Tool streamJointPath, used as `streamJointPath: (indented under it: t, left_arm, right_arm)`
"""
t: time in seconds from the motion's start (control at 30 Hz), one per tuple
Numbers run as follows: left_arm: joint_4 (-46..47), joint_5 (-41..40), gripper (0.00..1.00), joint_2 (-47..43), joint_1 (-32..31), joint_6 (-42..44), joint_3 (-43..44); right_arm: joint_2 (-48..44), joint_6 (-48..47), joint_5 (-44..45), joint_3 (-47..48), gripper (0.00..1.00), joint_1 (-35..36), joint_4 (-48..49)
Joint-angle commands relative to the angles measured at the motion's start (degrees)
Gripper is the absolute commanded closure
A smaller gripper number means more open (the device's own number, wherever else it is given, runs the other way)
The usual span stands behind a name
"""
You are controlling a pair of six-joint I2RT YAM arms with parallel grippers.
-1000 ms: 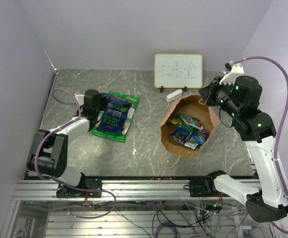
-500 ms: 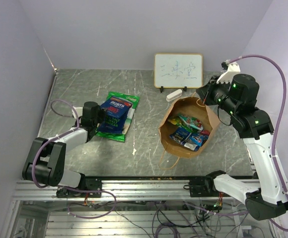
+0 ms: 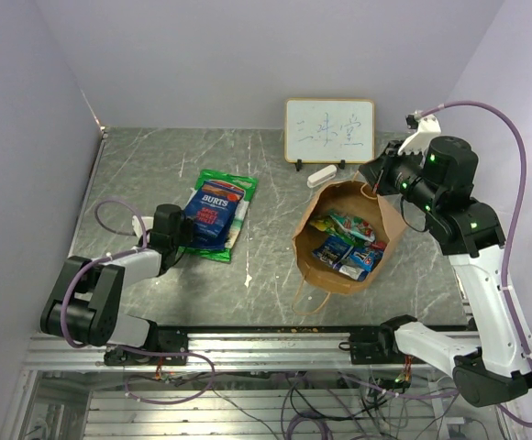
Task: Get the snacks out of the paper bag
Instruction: Place the snack at the center of the board.
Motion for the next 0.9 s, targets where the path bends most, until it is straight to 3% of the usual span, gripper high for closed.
streamJointPath:
  t: [0.0, 0.17, 0.3, 0.4, 0.6, 0.77, 0.87]
  left_arm:
    - [2.6, 0.8, 0.61, 0.1, 0.0, -1.1, -2.4]
    - [-7.8, 1.2, 0.45, -4.1, 0.0, 3.5, 0.9]
    - [-17.3, 4.3, 0.18, -7.4, 0.2, 6.0, 3.4]
    - [-25.4, 7.5, 0.08, -10.8, 0.2, 8.1, 5.5]
    - [-39.8, 8.6, 0.06, -18.4, 0.2, 10.4, 10.4]
    - [-39.6, 11.2, 0.12, -23.0, -0.5, 13.6, 13.8]
    - [-38.1, 8.4, 0.12, -24.9, -4.6, 18.7, 18.9]
  right_arm:
    - [-1.0, -0.5, -0.8, -0.2, 1.0, 0.1, 1.8]
    - [-1.4, -0.3, -1.3, -0.1, 1.0, 0.1, 1.7]
    - [-1.9, -0.8, -1.3, -0.2, 1.0, 0.2, 1.7]
    - [-1.9, -1.2, -1.4, 0.1, 1.0, 0.2, 1.6]
    - [-2.3, -1.4, -2.6, -0.9, 1.0, 0.1, 2.0]
    - [-2.5, -1.2, -4.4, -2.3, 1.0, 0.1, 2.6]
    - [-2.6, -0.8, -5.4, -3.1, 1.0, 0.2, 3.2]
